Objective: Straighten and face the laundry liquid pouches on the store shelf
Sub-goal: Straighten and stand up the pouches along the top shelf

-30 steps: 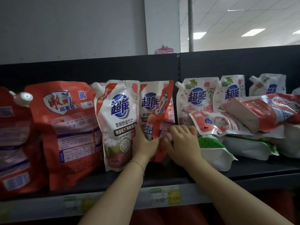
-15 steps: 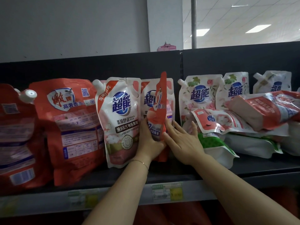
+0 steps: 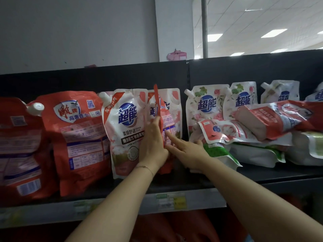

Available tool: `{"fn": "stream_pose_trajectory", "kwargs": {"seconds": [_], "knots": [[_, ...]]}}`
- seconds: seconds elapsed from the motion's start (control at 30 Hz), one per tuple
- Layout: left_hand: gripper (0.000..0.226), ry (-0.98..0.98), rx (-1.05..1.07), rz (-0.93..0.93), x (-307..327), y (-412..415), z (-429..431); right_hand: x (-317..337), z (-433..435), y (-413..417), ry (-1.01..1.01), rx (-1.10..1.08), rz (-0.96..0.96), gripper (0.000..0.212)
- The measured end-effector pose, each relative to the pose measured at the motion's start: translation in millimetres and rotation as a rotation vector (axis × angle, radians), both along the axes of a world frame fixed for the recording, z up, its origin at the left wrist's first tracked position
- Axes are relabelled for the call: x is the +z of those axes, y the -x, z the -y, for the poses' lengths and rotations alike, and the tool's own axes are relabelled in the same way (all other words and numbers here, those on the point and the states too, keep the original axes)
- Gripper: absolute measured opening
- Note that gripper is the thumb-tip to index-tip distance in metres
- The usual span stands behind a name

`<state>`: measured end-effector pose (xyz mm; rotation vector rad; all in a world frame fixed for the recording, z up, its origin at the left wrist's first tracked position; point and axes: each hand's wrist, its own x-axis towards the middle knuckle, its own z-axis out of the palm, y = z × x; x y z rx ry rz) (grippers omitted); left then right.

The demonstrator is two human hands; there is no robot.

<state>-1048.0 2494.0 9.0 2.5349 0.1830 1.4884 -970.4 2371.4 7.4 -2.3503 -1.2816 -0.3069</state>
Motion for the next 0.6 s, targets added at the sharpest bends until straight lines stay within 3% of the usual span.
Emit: {"fn": "stream_pose_trajectory", "kwargs": {"seconds": [0.1, 0.2, 0.37, 0.47, 0.53, 0.6], "knots": [[0.082, -0.25, 0.052, 0.155, -2, 5, 0, 9, 14, 0, -0.112, 0.063, -0.057, 0.046], [0.057, -0.528, 0.082, 0.215, -3, 7, 7, 14, 32, -5, -0.101, -0.011, 0.217, 0.033], [0.03, -0.749, -0.067, 0.123, -2, -1, 33, 23, 65, -16, -0.175, -0.094, 0.344, 0.026], [0.025, -0.51, -0.095, -0.21, 0, -6, 54, 23, 79, -23, 0.013, -0.07, 0.275, 0.036], [0.019, -0.164, -0.057, -0.413, -1, -17, 63, 14, 83, -24, 0.182, -0.042, 0.332, 0.048], [0.018, 0.237, -0.052, -0.487, -3, -31, 68, 3, 85, -24, 0.283, -0.037, 0.426, 0.057]]}}
